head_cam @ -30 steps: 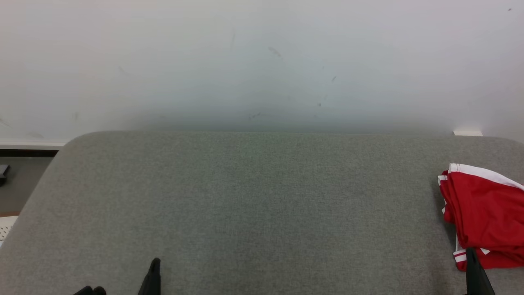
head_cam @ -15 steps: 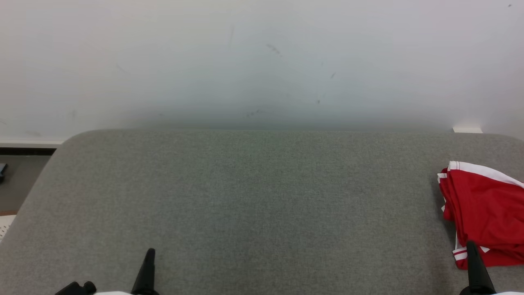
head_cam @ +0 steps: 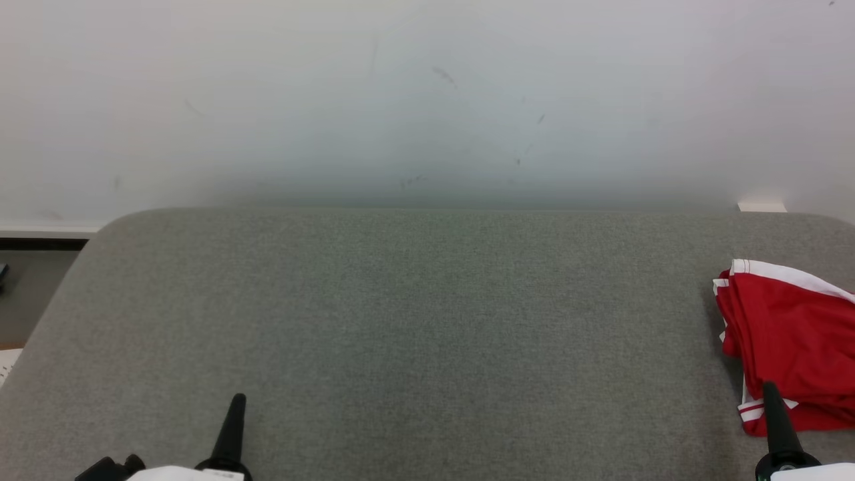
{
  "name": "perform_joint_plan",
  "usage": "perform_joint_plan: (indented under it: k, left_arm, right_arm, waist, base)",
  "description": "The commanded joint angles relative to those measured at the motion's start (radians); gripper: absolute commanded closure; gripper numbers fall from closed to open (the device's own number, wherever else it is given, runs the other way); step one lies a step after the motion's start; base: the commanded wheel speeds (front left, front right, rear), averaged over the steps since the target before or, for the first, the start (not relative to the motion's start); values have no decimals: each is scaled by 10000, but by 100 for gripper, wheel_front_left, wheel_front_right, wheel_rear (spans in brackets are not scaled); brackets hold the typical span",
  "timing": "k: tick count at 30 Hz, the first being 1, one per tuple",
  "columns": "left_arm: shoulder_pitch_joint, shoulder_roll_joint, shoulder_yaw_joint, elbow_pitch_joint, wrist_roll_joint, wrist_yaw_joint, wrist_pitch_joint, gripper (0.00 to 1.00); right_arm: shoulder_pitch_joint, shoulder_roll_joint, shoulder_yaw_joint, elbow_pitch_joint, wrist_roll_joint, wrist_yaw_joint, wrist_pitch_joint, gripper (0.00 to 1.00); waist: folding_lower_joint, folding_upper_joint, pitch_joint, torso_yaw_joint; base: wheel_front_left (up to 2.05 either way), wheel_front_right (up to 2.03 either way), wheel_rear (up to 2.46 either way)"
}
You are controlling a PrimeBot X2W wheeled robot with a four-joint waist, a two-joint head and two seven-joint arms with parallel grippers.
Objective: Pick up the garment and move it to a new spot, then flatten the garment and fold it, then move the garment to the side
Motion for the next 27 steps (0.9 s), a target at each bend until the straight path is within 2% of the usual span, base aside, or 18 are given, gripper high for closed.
perform_joint_plan:
  k: [1, 27]
  left_arm:
    - [-197, 83, 76, -52, -217, -76, 29, 100]
    - [-538, 138, 513, -12, -2632, -394, 575, 100]
  right_arm:
    - [-185, -12, -42, -26, 204, -14, 51, 100]
    - [-588, 6, -169, 83, 2458, -19, 631, 100]
  waist:
    - [0, 0, 5, -2]
    - [0, 0, 170, -75]
  base:
    - [0, 0, 0]
    - [0, 0, 0]
